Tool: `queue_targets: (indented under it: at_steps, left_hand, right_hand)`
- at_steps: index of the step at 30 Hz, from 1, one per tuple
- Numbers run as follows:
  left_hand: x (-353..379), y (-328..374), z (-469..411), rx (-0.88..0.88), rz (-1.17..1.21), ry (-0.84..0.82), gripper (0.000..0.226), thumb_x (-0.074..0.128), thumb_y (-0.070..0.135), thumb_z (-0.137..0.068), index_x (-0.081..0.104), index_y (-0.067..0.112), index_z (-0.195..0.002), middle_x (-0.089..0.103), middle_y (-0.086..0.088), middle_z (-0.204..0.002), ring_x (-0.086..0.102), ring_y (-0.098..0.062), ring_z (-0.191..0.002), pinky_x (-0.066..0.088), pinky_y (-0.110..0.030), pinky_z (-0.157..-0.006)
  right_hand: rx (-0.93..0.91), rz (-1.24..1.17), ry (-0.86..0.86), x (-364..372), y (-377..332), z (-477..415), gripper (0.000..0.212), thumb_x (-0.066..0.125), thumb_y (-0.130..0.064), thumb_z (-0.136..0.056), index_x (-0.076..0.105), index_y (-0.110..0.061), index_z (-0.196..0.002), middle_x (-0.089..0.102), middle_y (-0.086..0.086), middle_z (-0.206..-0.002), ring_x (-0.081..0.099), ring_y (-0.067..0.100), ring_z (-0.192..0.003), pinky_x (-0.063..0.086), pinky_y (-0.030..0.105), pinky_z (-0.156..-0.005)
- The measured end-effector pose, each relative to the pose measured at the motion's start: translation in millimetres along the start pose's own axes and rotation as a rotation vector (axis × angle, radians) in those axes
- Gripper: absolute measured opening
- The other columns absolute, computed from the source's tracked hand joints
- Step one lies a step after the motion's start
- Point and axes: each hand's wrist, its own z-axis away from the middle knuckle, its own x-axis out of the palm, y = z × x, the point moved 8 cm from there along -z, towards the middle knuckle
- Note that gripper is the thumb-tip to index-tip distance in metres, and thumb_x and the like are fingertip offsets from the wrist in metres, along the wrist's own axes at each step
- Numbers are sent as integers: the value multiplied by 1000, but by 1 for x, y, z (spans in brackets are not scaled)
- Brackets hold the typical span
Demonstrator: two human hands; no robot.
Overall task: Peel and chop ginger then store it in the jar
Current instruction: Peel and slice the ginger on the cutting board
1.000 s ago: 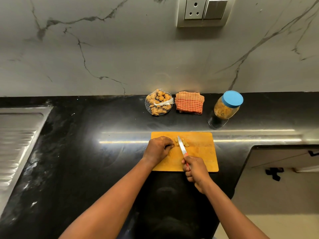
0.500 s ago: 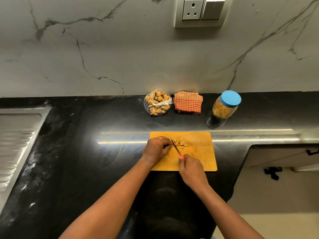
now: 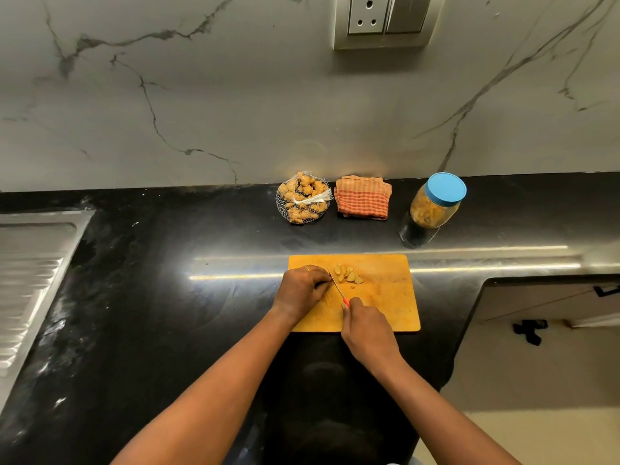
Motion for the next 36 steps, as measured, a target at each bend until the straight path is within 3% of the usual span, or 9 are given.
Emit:
queue_targets:
  at_steps: [19,25,36]
  left_hand:
    - [0,0,-3,22,17,-51,13,81,14,-71,77,14,-84,75,-1,-86,70,-16,-78,58,-29,-69]
    - [2,1,-2,40,-4,-51,16,83,13,-71,77,15,-85,75,0,-85,70,-16,-77,56,-24,-66]
    - [6,-1,-2,6,-8,-69,12,81,13,-74,78,13,-85,75,-2,-89,71,-18,-81,58,-28,-72]
  right_hand:
    - [25,29,-28,3,0,-5,30,32,-35,-106,54,-15,-112,64,6,-91,63,22,-80,48,31,-62]
    - [41,13,-62,4,-2,-11,29,33,-35,-106,53,-15,-111,63,6,-92,62,22,-80,54,36,-68]
    - [52,28,-53,3,-1,-9,29,33,-33,-106,55,-14,-107,64,6,-91,63,22,-79,51,33,-65]
